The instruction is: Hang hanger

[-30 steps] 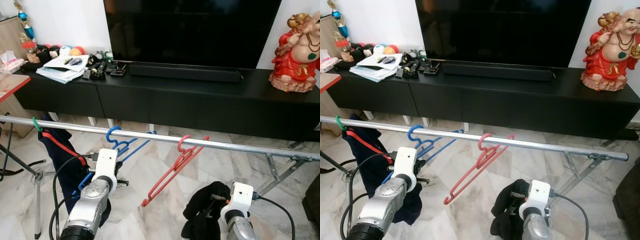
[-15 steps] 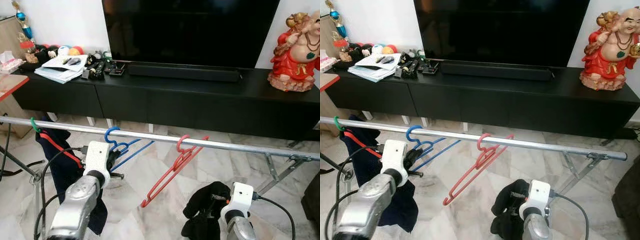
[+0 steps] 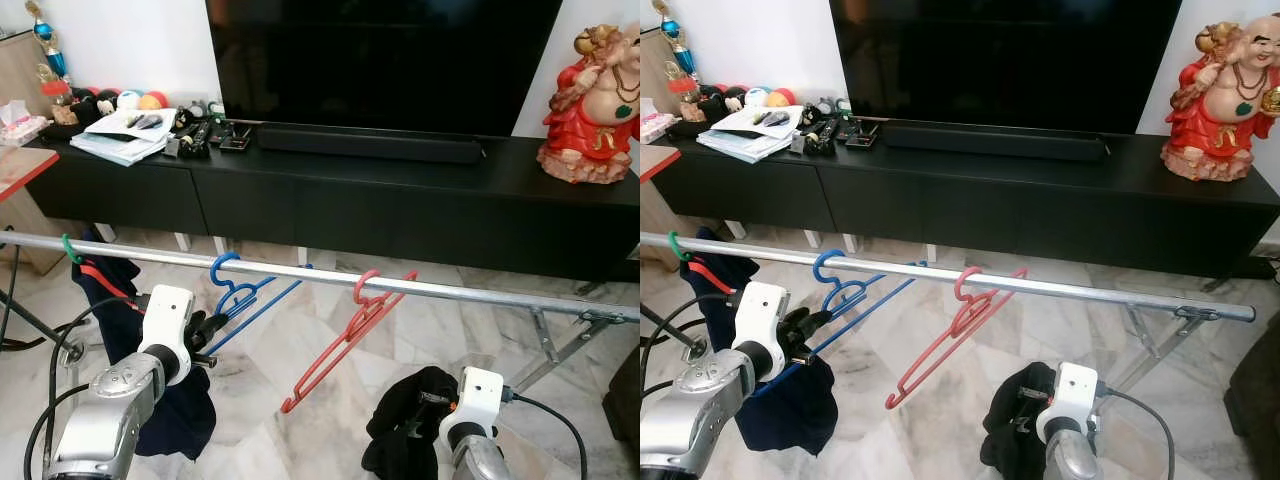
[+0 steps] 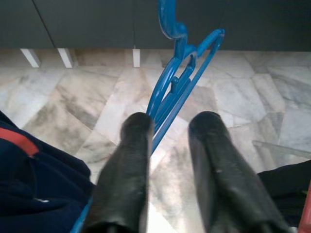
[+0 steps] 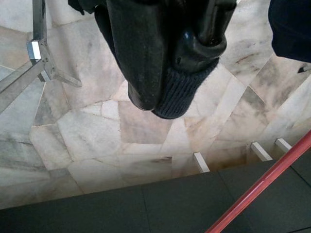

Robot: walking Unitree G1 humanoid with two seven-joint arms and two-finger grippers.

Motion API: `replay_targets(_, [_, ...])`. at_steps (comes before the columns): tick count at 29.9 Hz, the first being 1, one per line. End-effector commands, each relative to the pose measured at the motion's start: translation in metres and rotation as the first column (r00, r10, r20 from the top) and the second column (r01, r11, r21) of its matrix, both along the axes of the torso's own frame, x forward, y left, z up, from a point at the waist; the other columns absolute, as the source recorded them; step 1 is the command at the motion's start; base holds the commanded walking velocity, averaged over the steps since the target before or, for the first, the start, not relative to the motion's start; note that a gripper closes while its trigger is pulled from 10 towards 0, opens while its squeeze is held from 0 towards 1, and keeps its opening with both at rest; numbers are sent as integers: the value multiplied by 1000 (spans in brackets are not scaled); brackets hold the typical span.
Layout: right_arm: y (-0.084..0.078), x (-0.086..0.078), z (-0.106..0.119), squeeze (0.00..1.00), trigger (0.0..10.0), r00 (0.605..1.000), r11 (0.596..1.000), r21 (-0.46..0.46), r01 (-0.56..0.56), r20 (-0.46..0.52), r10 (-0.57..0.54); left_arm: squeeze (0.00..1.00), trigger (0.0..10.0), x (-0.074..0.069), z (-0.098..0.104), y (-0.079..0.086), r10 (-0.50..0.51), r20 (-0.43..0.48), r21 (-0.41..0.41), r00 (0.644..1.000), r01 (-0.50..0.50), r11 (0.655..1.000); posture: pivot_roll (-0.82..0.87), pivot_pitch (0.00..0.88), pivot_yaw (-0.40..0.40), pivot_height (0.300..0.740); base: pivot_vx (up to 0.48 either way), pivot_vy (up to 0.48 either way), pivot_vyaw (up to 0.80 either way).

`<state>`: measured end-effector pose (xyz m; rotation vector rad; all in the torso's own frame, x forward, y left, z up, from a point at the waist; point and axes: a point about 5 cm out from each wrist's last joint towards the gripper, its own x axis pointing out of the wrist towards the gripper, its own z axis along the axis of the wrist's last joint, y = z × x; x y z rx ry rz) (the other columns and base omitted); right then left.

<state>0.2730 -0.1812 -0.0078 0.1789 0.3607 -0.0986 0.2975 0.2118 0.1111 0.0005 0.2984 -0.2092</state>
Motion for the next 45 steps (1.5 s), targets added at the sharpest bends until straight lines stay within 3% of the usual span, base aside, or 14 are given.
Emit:
replay_targets(1, [0,4,3,0,10000,1000,1000,-6,-13,3,13,1000,10000,5,2,2,-6,-3,-21,1000,6,1000,56,30,7,740,0,0,0])
replay_targets(5, [0,4,3,0,10000,1000,1000,-7,-13,1,13,1000,10000,7,1,3,-5,-8,-21,1000,5,1000,55,31,6,740,0,0,0])
replay_targets(6, [0,5,3,0,10000,1000,1000,-7,-15,0,15,1000,10000,9,0,1,-23,-10,-66,1000,22,998,49,28,6,740,0,0,0])
replay_targets(9, [0,5,3,0,10000,1000,1000,-7,-18,-1,18,1000,10000,11,-1,-1,-57,-13,-103,998,55,993,48,28,4,740,0,0,0])
replay_targets(13, [0,4,2,0,10000,1000,1000,-7,-19,-5,19,1000,10000,13,-5,3,-62,-23,-13,998,62,998,47,27,4,740,0,0,0])
replay_targets(17, [0,4,1,0,10000,1000,1000,-8,-23,-9,23,1000,10000,23,-7,11,69,-7,14,998,-69,998,47,26,2,740,0,0,0])
replay_targets(18, [0,3,1,0,10000,1000,1000,-8,-25,-11,25,0,10000,28,-5,14,130,21,6,991,-130,991,45,26,2,740,0,0,0])
replay_targets(22, [0,3,1,0,10000,1000,1000,-8,-28,-12,28,0,10000,33,-6,12,156,20,-39,988,-155,987,45,26,2,740,0,0,0])
replay_targets(30, [1,4,1,0,10000,999,1000,-7,-30,-13,30,0,10000,34,-27,-10,65,-79,-60,995,-70,996,34,24,2,740,0,0,0])
replay_targets(45, [3,3,0,0,10000,999,999,-4,-38,-16,38,0,10000,37,-18,-13,43,-36,-55,998,-45,997,40,27,-1,740,0,0,0])
